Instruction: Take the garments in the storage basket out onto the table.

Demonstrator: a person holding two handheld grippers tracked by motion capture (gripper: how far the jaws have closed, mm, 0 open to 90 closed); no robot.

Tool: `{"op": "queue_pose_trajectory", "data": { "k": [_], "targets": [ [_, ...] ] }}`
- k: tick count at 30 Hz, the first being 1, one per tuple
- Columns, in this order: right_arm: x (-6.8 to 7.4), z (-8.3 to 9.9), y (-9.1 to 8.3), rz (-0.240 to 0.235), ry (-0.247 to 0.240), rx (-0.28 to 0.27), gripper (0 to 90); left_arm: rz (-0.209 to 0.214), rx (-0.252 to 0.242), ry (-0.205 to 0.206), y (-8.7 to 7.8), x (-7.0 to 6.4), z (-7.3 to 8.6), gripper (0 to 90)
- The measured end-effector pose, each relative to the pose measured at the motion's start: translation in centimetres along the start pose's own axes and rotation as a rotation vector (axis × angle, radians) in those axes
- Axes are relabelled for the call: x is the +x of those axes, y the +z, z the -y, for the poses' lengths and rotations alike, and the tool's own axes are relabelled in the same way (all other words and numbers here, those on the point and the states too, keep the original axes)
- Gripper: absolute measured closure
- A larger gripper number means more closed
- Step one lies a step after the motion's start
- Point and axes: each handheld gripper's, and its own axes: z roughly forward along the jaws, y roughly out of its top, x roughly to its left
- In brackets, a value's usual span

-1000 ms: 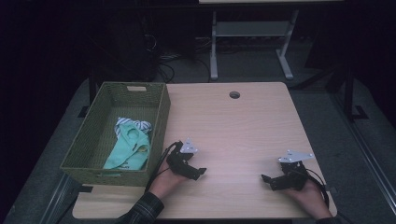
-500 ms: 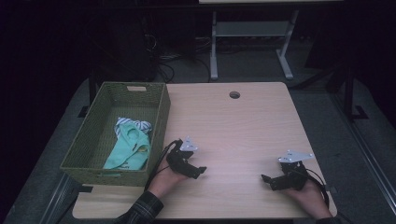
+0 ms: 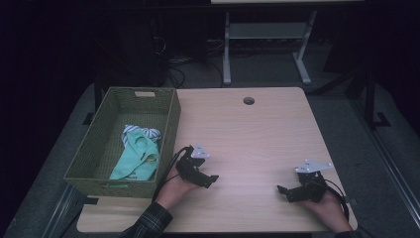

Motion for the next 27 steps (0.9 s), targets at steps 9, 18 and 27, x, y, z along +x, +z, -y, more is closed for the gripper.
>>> {"op": "queue_pose_trajectory", "data": {
  "k": [9,18,27],
  "targets": [
    [0.0,0.0,0.0,0.000,0.000,0.000,1.0,-0.009,0.013,0.016,-0.3,0.0,-0.6,13.3],
    [0.0,0.0,0.0,0.000,0.000,0.000,1.0,-0.009,0.012,0.023,-1.0,0.0,-1.2,13.3],
    [0.0,0.0,0.0,0.000,0.000,0.000,1.0,-0.005,-0.009,0.016,-1.9,0.4,-2.1,13.3]
  ]
}}
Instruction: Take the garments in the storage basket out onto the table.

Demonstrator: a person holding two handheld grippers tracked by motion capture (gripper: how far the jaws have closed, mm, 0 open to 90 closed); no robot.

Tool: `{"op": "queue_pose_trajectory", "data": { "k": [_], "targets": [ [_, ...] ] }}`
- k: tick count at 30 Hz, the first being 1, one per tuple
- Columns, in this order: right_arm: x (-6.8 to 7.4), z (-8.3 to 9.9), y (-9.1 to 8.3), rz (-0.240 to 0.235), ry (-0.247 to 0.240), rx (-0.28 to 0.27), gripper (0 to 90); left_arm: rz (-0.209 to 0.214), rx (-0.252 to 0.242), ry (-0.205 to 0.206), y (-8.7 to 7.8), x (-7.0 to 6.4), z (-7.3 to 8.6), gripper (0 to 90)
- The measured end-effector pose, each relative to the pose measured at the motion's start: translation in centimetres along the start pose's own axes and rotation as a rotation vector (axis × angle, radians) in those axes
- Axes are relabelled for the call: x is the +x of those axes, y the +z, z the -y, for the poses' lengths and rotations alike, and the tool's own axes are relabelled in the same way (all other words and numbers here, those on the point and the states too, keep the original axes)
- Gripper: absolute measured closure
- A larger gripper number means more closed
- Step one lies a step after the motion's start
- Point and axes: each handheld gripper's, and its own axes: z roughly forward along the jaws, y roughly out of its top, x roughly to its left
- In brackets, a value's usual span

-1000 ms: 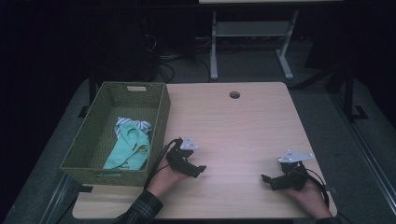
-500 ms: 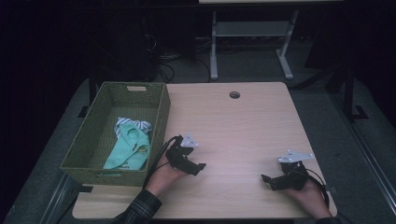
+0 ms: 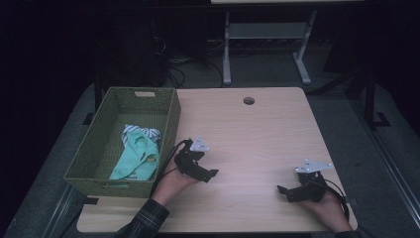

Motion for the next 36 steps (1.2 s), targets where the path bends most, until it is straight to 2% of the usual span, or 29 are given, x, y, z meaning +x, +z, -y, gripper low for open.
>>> {"op": "queue_pose_trajectory", "data": {
  "k": [16,36],
  "targets": [
    [0.0,0.0,0.0,0.000,0.000,0.000,1.0,0.012,0.004,0.019,-0.8,0.0,-1.0,13.3],
    [0.0,0.0,0.0,0.000,0.001,0.000,1.0,0.009,-0.026,0.022,-2.3,0.6,-2.1,13.5]
  ]
}}
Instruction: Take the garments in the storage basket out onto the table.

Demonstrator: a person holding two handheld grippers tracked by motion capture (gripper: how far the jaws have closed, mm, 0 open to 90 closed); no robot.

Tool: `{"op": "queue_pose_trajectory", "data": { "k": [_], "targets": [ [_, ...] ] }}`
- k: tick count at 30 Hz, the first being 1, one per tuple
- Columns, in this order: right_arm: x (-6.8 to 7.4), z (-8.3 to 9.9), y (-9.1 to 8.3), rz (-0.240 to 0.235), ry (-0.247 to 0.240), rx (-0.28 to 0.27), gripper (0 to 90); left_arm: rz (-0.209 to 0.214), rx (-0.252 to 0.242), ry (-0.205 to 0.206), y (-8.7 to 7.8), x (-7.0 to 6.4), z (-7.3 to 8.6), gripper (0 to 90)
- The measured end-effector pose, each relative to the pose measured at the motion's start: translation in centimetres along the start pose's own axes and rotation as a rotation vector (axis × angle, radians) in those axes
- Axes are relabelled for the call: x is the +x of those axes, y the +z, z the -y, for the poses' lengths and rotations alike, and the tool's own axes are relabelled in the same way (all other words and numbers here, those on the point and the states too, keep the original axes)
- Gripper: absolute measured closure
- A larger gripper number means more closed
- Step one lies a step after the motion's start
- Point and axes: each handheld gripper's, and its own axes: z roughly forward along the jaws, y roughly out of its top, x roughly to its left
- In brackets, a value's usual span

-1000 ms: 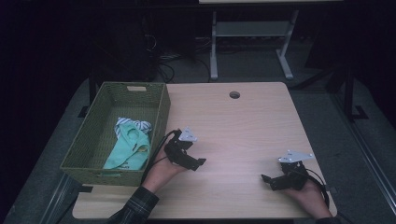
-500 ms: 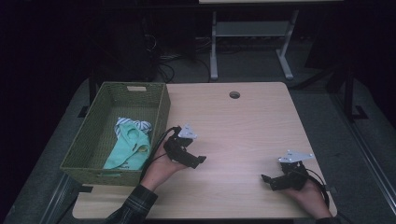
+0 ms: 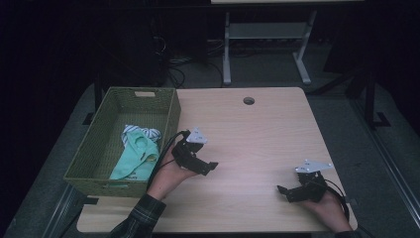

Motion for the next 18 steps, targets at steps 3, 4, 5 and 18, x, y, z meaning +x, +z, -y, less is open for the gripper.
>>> {"op": "queue_pose_trajectory", "data": {
  "k": [3,4,5,18],
  "targets": [
    [0.0,0.0,0.0,0.000,0.000,0.000,1.0,-0.002,-0.003,0.000,-0.2,0.1,-0.1,13.5],
    [0.0,0.0,0.0,0.000,0.000,0.000,1.0,-0.002,-0.003,0.000,-0.2,0.1,-0.1,13.5],
    [0.0,0.0,0.0,0.000,-0.001,0.000,1.0,-0.001,-0.003,0.002,-0.4,0.2,-0.2,13.5],
    [0.0,0.0,0.0,0.000,-0.001,-0.001,1.0,-0.015,-0.029,-0.008,-1.8,1.0,-0.9,13.6]
  ]
}}
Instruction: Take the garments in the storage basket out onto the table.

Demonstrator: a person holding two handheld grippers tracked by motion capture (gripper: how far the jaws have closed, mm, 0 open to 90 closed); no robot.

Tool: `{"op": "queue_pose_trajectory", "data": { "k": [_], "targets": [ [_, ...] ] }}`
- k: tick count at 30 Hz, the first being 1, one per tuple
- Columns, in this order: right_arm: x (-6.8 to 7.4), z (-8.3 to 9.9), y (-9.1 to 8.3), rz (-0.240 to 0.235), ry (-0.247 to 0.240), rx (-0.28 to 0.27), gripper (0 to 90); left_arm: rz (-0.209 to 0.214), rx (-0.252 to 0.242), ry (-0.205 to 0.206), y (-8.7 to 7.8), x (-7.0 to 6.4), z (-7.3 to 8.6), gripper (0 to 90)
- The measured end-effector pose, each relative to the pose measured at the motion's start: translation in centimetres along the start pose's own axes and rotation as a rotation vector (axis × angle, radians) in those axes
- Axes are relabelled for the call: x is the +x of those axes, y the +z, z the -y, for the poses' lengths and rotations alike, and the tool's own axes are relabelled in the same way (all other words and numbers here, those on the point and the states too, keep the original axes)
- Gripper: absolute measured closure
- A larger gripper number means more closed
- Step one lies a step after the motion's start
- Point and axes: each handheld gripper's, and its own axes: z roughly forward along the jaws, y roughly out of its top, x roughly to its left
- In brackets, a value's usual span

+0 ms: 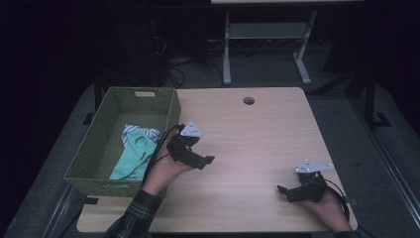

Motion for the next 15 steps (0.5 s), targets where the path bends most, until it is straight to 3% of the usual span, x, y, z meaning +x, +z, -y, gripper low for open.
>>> {"op": "queue_pose_trajectory", "data": {
  "k": [11,15],
  "targets": [
    [0.0,0.0,0.0,0.000,0.007,0.000,1.0,0.000,-0.006,0.007,-1.3,1.1,-0.8,13.6],
    [0.0,-0.1,0.1,0.002,0.005,0.000,1.0,-0.005,-0.030,0.011,-2.0,1.4,-0.9,13.9]
  ]
}}
